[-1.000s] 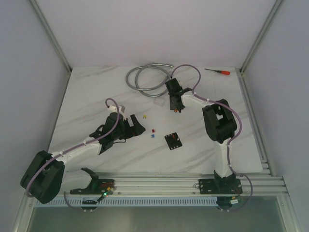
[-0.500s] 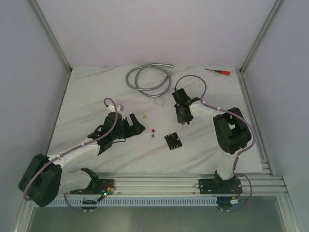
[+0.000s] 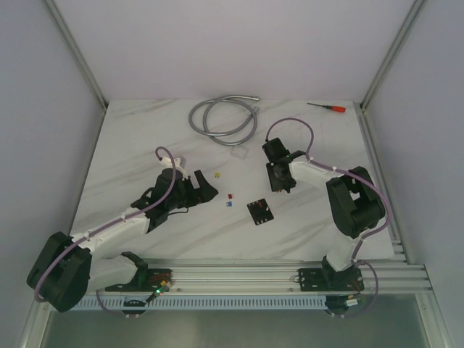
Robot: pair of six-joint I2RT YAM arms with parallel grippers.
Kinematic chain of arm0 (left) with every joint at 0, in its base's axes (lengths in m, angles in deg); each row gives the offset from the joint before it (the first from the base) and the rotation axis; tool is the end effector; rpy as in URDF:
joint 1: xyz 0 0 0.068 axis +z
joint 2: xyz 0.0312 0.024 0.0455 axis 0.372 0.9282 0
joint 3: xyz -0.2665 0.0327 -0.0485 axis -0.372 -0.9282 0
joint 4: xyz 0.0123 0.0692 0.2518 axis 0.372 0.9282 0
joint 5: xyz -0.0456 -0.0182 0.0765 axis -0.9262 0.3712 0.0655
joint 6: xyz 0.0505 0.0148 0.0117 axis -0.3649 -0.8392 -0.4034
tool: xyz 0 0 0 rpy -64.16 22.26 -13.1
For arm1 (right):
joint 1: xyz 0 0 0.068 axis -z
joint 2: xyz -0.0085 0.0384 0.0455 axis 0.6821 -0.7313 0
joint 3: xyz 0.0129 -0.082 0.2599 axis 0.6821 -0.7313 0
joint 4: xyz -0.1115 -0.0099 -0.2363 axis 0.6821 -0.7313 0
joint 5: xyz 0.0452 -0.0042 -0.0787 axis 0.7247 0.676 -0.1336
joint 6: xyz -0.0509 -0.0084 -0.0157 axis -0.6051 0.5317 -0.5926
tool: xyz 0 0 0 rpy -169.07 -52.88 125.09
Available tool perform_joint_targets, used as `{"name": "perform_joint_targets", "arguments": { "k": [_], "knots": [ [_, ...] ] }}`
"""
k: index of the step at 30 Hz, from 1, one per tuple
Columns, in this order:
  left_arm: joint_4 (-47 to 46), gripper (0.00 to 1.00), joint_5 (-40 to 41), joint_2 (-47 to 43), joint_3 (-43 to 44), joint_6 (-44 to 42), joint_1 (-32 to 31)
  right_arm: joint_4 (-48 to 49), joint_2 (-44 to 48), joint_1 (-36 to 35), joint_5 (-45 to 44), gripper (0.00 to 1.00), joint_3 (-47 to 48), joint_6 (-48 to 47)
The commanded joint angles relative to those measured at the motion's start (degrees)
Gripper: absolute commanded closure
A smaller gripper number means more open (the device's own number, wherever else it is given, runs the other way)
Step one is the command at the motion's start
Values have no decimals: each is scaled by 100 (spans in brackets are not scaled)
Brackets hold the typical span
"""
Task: Snap on the fuse box
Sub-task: Move the fuse to the center of the board.
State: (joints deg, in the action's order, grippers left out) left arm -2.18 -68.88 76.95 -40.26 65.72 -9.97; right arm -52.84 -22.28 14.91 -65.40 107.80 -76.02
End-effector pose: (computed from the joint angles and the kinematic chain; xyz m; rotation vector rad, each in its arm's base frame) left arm 0.2036 -0.1282 0.2002 -0.2282 2.1802 -0.8494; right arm 0.3124 0.1583 0.1665 -0.2967 2.6443 -0.0600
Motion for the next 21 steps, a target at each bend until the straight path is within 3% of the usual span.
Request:
{"name": "perform_joint_targets", "arguments": {
  "k": [1, 9, 21],
  "knots": [
    [71, 0, -18, -94, 8, -9, 44, -350, 84, 48, -115, 58, -142, 59],
    [58, 0, -18, -30, 44, -16, 44, -168, 117, 80, 357, 55, 160, 26],
    [63, 0, -27, 7, 56, -36, 39, -182, -325, 302, 627, 60, 406, 76]
  ]
}}
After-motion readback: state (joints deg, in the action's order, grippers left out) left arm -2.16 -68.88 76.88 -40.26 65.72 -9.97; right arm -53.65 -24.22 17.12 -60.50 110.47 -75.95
